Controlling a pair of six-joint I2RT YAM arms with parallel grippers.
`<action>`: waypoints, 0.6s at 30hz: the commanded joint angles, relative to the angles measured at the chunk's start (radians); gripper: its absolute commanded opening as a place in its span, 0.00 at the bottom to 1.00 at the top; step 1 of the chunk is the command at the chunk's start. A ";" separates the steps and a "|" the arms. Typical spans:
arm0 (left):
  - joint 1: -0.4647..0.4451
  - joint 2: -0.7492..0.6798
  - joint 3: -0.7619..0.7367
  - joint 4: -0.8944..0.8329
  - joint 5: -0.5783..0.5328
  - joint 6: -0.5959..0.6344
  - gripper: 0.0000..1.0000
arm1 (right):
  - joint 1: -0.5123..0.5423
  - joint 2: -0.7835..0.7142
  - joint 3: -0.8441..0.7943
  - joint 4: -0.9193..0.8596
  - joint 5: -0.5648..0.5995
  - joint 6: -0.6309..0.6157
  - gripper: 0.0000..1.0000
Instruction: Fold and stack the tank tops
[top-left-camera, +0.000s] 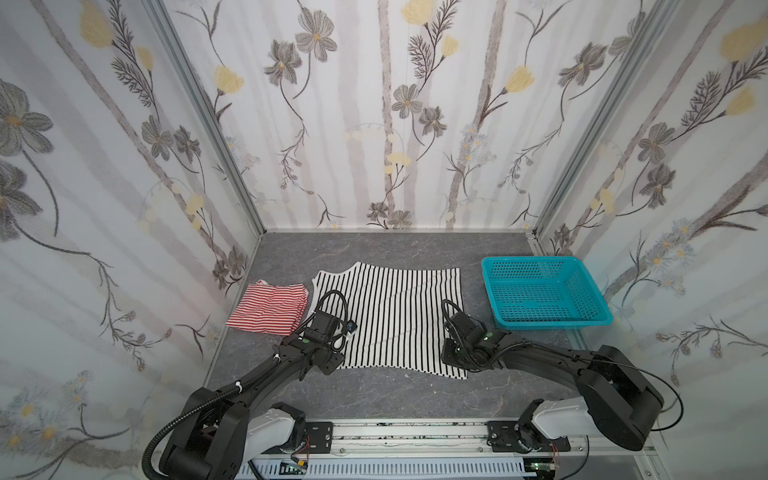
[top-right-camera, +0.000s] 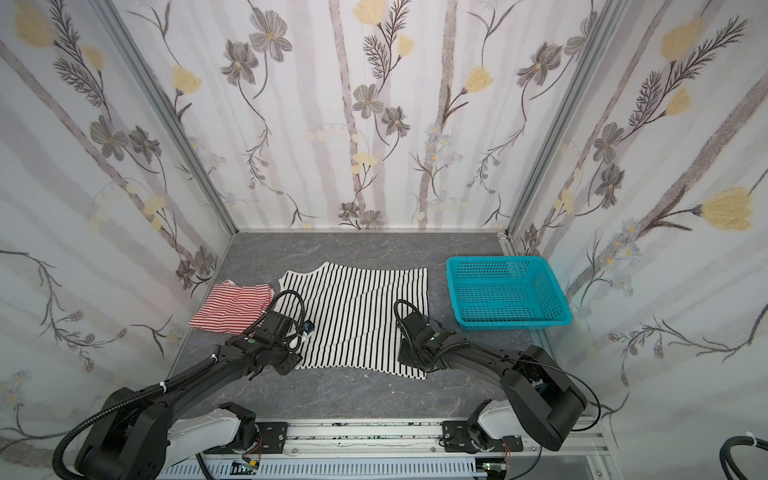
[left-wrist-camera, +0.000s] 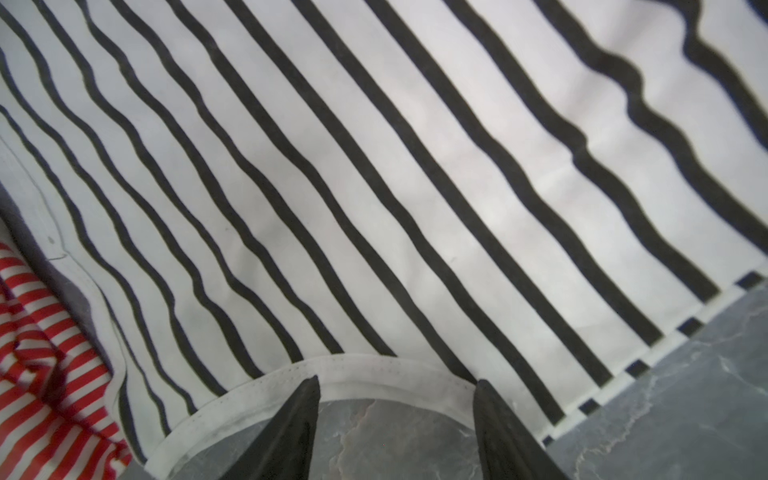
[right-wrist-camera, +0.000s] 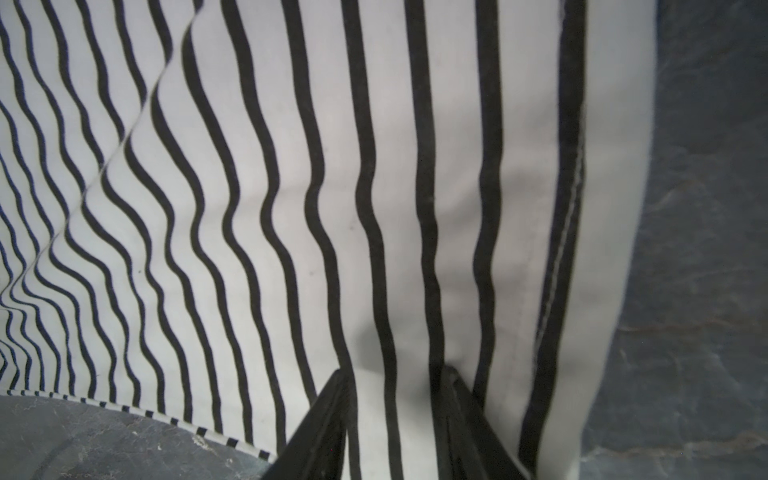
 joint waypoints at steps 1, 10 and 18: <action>0.000 -0.007 0.012 -0.080 0.035 0.020 0.61 | 0.001 0.006 -0.029 -0.033 0.014 0.001 0.39; -0.003 -0.002 0.041 -0.205 0.126 0.104 0.60 | 0.004 -0.067 -0.060 -0.049 0.007 0.001 0.40; -0.013 -0.079 0.072 -0.290 0.112 0.156 0.61 | 0.003 -0.274 -0.070 -0.157 0.027 0.059 0.46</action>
